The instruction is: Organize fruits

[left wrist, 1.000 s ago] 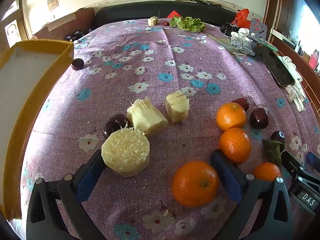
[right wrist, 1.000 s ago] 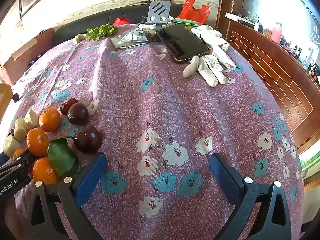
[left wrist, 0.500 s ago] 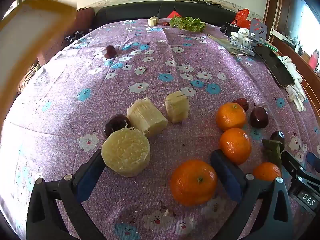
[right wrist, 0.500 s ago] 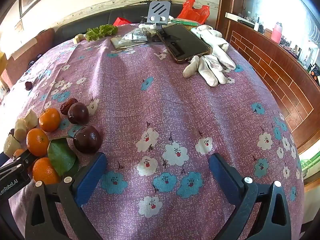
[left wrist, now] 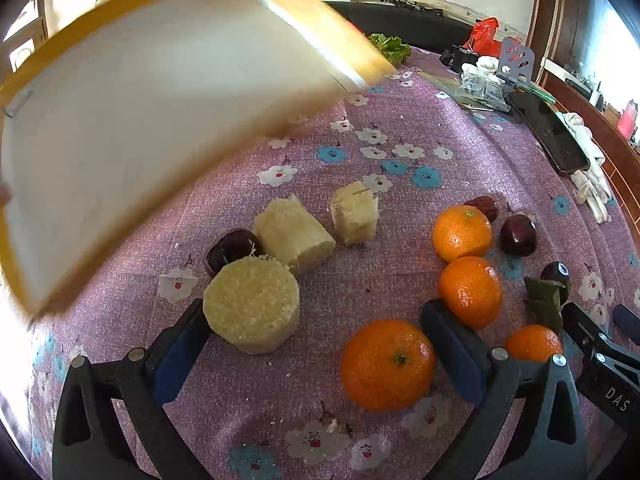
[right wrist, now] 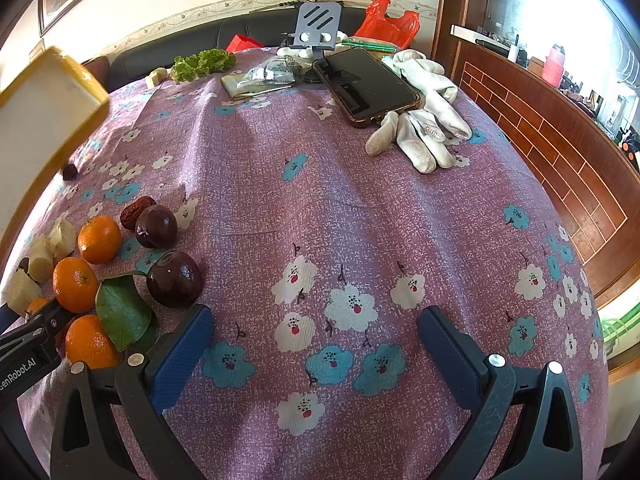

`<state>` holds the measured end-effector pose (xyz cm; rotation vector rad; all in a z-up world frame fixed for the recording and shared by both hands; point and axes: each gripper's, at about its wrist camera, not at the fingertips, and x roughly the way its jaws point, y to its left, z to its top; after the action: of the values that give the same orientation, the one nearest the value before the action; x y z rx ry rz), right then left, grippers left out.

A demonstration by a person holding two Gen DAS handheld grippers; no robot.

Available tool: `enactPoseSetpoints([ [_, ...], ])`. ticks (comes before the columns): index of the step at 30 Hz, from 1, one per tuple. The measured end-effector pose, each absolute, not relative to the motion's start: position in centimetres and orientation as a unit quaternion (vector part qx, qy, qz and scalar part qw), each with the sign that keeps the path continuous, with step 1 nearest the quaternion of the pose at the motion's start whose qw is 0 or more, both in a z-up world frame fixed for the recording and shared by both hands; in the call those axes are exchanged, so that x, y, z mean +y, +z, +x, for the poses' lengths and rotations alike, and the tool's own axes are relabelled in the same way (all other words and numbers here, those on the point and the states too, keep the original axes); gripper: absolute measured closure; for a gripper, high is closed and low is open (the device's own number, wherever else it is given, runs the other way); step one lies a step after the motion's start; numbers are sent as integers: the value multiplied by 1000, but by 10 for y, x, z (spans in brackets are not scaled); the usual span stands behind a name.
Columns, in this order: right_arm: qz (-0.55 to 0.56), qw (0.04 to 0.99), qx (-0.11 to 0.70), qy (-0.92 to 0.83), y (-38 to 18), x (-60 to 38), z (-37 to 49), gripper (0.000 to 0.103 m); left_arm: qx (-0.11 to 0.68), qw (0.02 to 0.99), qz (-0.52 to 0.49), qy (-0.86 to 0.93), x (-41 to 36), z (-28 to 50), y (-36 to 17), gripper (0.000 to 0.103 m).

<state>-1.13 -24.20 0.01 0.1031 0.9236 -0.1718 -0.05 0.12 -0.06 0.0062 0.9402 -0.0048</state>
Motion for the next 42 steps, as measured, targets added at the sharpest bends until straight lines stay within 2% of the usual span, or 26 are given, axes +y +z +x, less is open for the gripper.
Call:
enactPoseSetpoints([
  [42,50,891,444,-83,2,-240,-15,0,453,891,3,-2,2,-1,0,0],
])
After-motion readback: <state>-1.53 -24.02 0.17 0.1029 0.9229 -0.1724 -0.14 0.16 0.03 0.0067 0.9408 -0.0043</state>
